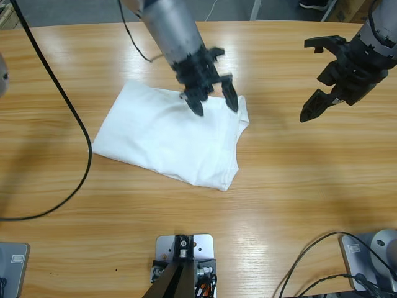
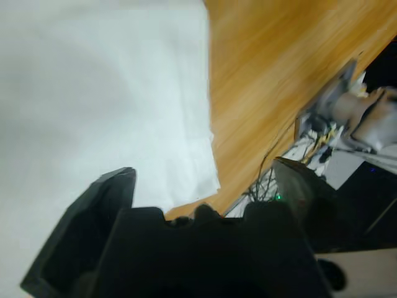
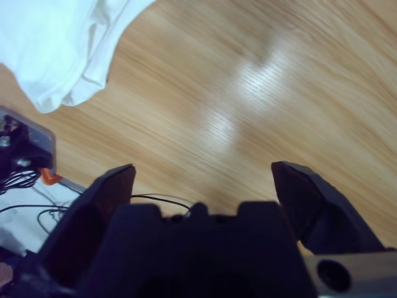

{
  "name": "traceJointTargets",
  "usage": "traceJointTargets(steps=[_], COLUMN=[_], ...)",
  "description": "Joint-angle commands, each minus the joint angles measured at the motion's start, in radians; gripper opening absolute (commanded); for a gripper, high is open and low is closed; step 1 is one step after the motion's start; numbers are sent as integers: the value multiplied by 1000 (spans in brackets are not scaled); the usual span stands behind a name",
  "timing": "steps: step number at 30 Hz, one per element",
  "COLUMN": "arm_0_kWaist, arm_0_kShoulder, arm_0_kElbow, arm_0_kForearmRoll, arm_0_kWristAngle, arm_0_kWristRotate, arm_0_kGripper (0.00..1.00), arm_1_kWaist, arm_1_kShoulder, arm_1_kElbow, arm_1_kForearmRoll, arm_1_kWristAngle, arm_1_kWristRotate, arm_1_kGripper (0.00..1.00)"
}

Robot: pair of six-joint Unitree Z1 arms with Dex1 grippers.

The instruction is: Fold clothes

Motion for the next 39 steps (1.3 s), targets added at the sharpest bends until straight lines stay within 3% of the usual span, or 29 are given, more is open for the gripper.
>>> traceJointTargets(steps=[1,5,8,11,14,21,37,39], arm_0_kWaist=[169,201,208,208,209,209,209,209], arm_0_kShoulder=[-86,-216,-326,-401,-426,-448,-459,-461], arm_0_kElbow=[65,189,320,519,627,710,742,743], arm_0_kForearmRoll=[154,131,30,-103,-163,-209,-216,-216], arm_0_kWristAngle=[100,168,169,166,162,158,157,157], arm_0_kWristRotate=[88,119,130,128,119,118,123,122], arm_0_kGripper=[959,954,954,954,954,950,950,950], arm_1_kWaist=[53,128,147,148,144,135,129,129], arm_1_kShoulder=[-10,76,133,177,214,256,311,318], arm_1_kElbow=[96,148,200,211,197,144,89,87], arm_1_kForearmRoll=[-195,-370,-491,-526,-531,-519,-503,-503], arm_1_kWristAngle=[251,257,249,223,198,180,163,164], arm_1_kWristRotate=[-24,33,75,80,69,58,48,48], arm_1_kGripper=[1000,996,987,969,964,954,954,920])
